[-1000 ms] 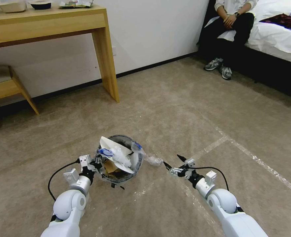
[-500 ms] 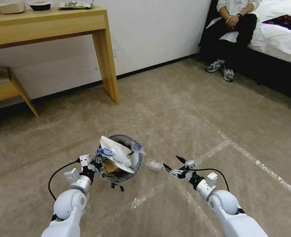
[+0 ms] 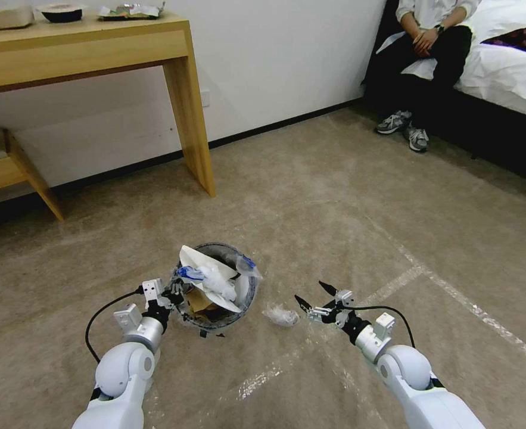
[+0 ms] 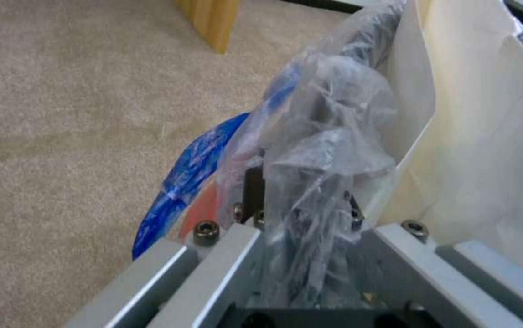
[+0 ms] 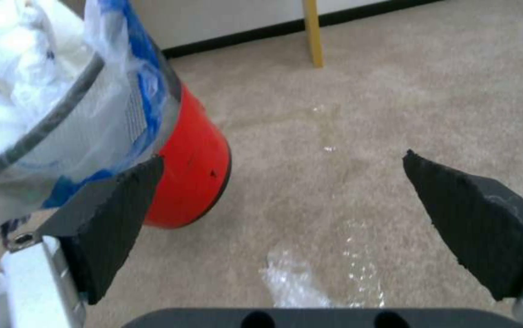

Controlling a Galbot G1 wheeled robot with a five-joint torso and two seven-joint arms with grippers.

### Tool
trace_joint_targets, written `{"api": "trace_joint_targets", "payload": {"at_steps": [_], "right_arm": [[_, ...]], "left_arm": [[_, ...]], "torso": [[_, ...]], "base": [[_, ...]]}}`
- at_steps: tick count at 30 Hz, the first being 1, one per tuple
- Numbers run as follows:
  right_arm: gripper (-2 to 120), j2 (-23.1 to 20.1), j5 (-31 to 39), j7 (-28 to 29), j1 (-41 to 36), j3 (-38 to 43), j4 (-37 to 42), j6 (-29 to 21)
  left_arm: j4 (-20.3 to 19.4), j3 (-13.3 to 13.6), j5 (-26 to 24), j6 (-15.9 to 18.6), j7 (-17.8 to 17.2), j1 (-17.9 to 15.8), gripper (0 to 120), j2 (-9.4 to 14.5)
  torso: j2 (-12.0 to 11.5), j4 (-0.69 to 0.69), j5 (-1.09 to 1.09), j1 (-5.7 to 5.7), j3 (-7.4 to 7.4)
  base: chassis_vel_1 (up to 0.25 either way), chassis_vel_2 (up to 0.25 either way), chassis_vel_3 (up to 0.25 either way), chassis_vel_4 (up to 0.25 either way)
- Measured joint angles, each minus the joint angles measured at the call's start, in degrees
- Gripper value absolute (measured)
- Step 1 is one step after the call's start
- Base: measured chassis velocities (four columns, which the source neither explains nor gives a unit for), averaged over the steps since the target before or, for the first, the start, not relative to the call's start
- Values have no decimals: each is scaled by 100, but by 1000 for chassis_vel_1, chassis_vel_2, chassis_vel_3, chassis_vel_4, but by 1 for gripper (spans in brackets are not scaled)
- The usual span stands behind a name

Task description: Pick up the trash bin and place the garbage on the floor into it.

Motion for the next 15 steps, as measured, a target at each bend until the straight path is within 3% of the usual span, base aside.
{"api": "trace_joint_targets", "payload": {"at_steps": [15], "right_arm": [[100,51,-396,80,-27,-381,-423,114]], "left_arm": [[113,-123,109,-68,-5,-83,1,-23]], "torso": [[0,0,1,1,1]], "base": [[0,0,0,0]]}}
